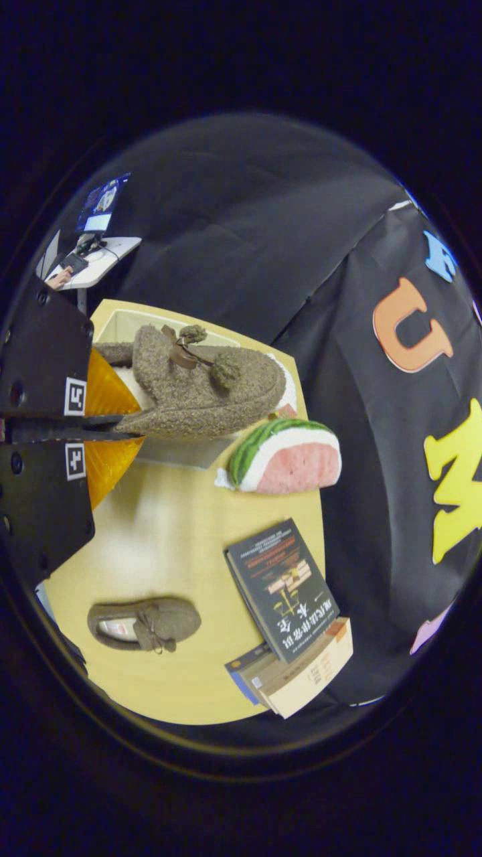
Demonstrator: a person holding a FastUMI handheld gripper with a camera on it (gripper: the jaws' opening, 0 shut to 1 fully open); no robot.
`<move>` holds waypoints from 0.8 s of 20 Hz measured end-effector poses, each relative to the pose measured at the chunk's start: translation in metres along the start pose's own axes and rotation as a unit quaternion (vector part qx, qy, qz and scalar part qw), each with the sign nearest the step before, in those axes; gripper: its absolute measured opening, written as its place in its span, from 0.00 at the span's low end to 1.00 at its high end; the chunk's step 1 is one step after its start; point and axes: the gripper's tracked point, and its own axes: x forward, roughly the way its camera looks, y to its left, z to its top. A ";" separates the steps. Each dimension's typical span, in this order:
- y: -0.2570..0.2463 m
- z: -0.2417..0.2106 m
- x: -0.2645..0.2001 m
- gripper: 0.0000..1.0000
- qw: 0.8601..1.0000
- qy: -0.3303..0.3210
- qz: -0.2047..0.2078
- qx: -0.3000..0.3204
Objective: Open the storage box then place both shoes into the box .Put the left shoe in first, then the right shoe, with the right side of both shoes facing outward in a uniform manner.
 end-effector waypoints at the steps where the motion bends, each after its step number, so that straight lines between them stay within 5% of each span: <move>1: 0.017 -0.005 0.009 0.00 1.000 0.009 0.009 0.003; 6: 0.070 -0.012 0.065 0.00 0.998 0.024 0.015 0.053; 16: 0.066 -0.045 0.179 0.01 0.985 0.066 -0.148 0.061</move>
